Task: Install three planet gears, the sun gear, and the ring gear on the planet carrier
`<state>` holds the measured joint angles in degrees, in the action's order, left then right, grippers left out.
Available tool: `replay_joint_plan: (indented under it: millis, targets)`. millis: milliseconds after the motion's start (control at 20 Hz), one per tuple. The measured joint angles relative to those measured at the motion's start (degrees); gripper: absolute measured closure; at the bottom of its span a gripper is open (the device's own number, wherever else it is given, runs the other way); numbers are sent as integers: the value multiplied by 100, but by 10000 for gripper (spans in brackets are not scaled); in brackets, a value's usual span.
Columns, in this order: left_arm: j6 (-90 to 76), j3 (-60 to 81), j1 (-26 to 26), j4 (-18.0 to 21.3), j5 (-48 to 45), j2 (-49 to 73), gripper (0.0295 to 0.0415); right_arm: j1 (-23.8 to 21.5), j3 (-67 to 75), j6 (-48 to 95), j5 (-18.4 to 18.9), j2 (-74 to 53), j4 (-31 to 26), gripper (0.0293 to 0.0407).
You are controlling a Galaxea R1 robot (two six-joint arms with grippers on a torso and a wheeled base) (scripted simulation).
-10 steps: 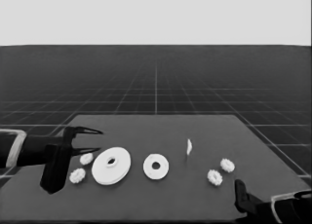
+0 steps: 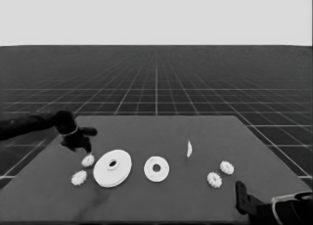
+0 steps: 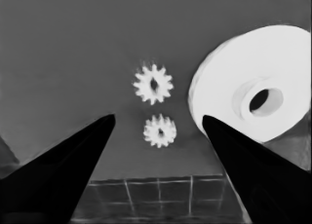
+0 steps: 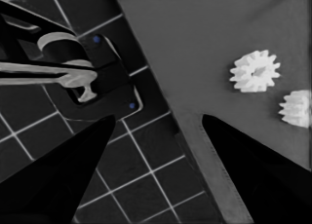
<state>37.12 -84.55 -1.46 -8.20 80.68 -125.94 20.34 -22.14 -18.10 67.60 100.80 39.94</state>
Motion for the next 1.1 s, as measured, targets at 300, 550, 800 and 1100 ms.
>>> replay_joint_plan:
  millis: [300,550,800,1100]
  targets:
    - [-249,-1334,752,-109,-453,-618,326,-2,-2,0,1,-1,3,315]
    - [-402,-1781,1091,-227,-759,-848,326,-2,-2,0,1,-1,4,315]
    - [-415,-1815,1110,-234,-781,-864,397,-2,-2,0,1,-1,4,315]
    - [-415,-1817,1108,-235,-783,-865,398,-2,-2,0,1,-1,4,315]
